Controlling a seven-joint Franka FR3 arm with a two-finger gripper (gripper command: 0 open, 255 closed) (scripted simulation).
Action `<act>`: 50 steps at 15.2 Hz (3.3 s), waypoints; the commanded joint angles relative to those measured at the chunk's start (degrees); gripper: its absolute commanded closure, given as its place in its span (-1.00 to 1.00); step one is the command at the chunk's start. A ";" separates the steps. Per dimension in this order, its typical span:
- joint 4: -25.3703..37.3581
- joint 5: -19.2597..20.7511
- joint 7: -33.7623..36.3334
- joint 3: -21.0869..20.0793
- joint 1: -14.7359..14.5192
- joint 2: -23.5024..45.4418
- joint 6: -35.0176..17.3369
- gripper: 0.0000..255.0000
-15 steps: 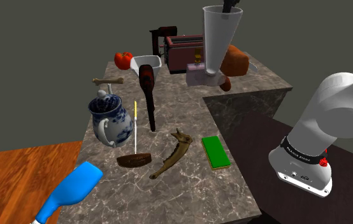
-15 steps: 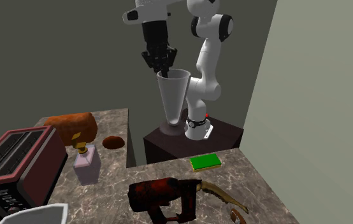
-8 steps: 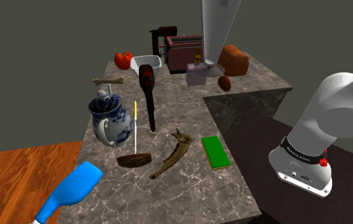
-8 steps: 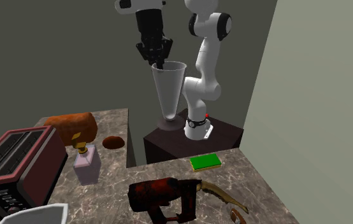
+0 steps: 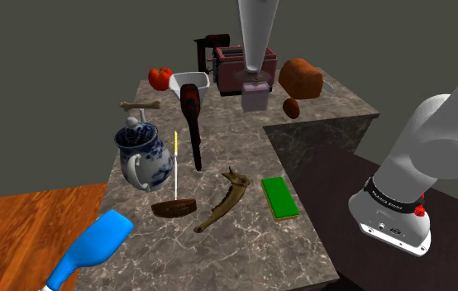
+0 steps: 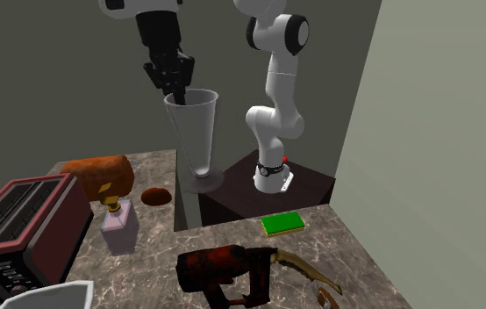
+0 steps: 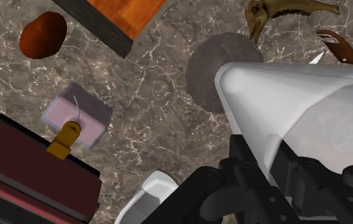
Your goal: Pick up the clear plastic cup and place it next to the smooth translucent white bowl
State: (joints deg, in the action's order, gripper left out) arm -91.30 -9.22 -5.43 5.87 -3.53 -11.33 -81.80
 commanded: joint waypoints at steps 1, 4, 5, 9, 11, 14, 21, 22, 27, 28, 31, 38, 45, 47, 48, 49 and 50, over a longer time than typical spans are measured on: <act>5.99 -0.48 -1.11 0.88 0.33 5.34 0.81 1.00; 15.33 -1.55 -2.59 2.02 1.18 13.11 2.73 1.00; 18.95 -2.03 -3.04 2.35 1.57 15.94 3.65 1.00; 44.00 -5.54 -4.10 3.40 4.99 33.33 11.82 1.00; 38.38 -4.79 -4.56 3.17 4.52 30.87 8.66 1.00; 31.88 -4.15 -5.12 3.23 3.82 28.27 4.79 1.00; 20.46 -3.24 -6.12 3.20 2.87 24.33 -2.69 1.00; 19.09 -3.16 -6.24 3.19 2.77 23.93 -3.65 1.00; 12.91 -2.85 -6.84 3.12 2.40 22.31 -8.19 1.00; 11.78 -2.81 -6.96 3.10 2.34 22.06 -9.06 1.00; 8.59 -2.73 -7.31 3.06 2.19 21.43 -11.61 1.00; 2.05 -2.70 -8.15 2.96 1.92 20.57 -17.24 1.00; -3.46 -2.90 -9.03 2.87 1.75 20.45 -22.57 1.00; -4.87 -2.99 -9.30 2.84 1.71 20.54 -24.05 1.00; -5.55 -3.05 -9.43 2.82 1.70 20.61 -24.78 1.00; -6.22 -3.11 -9.57 2.81 1.68 20.68 -25.51 1.00; -6.87 -3.17 -9.70 2.79 1.67 20.77 -26.24 1.00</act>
State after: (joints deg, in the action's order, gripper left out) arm -97.66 -12.31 -15.06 8.70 -1.82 9.32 -107.33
